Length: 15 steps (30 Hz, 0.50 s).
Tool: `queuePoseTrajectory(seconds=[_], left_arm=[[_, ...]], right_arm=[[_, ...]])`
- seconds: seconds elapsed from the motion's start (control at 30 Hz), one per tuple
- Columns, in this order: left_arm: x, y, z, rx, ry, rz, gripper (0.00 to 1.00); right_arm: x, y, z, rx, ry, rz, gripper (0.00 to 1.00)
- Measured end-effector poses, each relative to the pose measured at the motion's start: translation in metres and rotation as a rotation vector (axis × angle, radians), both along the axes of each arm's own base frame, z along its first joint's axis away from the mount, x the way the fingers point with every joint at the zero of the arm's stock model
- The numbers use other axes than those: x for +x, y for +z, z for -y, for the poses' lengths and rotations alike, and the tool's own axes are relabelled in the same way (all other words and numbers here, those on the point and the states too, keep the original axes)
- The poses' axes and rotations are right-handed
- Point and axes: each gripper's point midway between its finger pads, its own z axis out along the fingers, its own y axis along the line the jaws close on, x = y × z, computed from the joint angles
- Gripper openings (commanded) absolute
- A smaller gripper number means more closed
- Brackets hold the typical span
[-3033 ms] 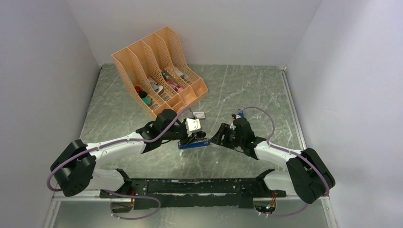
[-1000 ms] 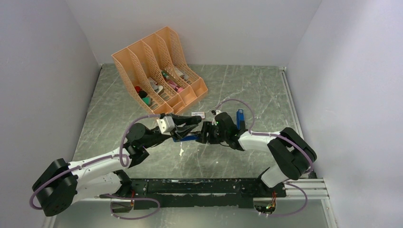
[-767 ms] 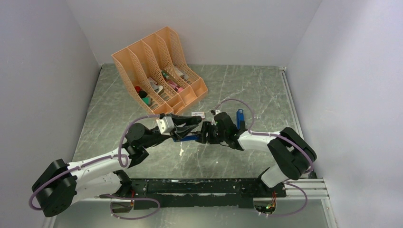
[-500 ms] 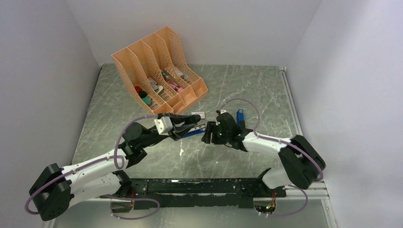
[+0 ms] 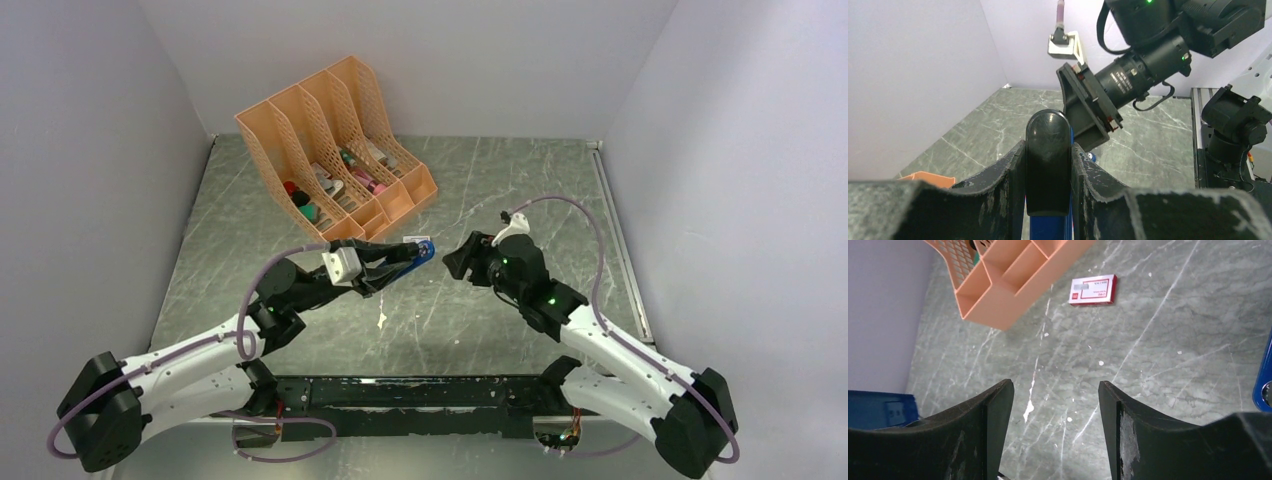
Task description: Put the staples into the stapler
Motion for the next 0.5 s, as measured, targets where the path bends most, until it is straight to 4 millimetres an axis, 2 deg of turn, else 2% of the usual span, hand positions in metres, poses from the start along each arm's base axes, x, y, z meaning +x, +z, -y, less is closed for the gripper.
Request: queuePoseTrajectory(seconds=[0.13, 0.3, 0.4, 0.5], left_arm=[[0.001, -0.009, 0.002, 0.028, -0.002, -0.010, 0.07], [0.003, -0.024, 0.004, 0.081, -0.006, -0.029, 0.07], [0.004, -0.036, 0.006, 0.115, -0.010, -0.050, 0.07], [0.004, -0.038, 0.006, 0.119, -0.013, -0.054, 0.07]], right_arm=[[-0.001, 0.022, 0.001, 0.045, 0.001, 0.061, 0.71], [-0.008, 0.084, 0.002, 0.173, 0.030, 0.248, 0.71], [-0.015, 0.116, -0.007, 0.245, 0.102, 0.349, 0.69], [-0.016, 0.111, -0.017, 0.239, 0.155, 0.339, 0.67]])
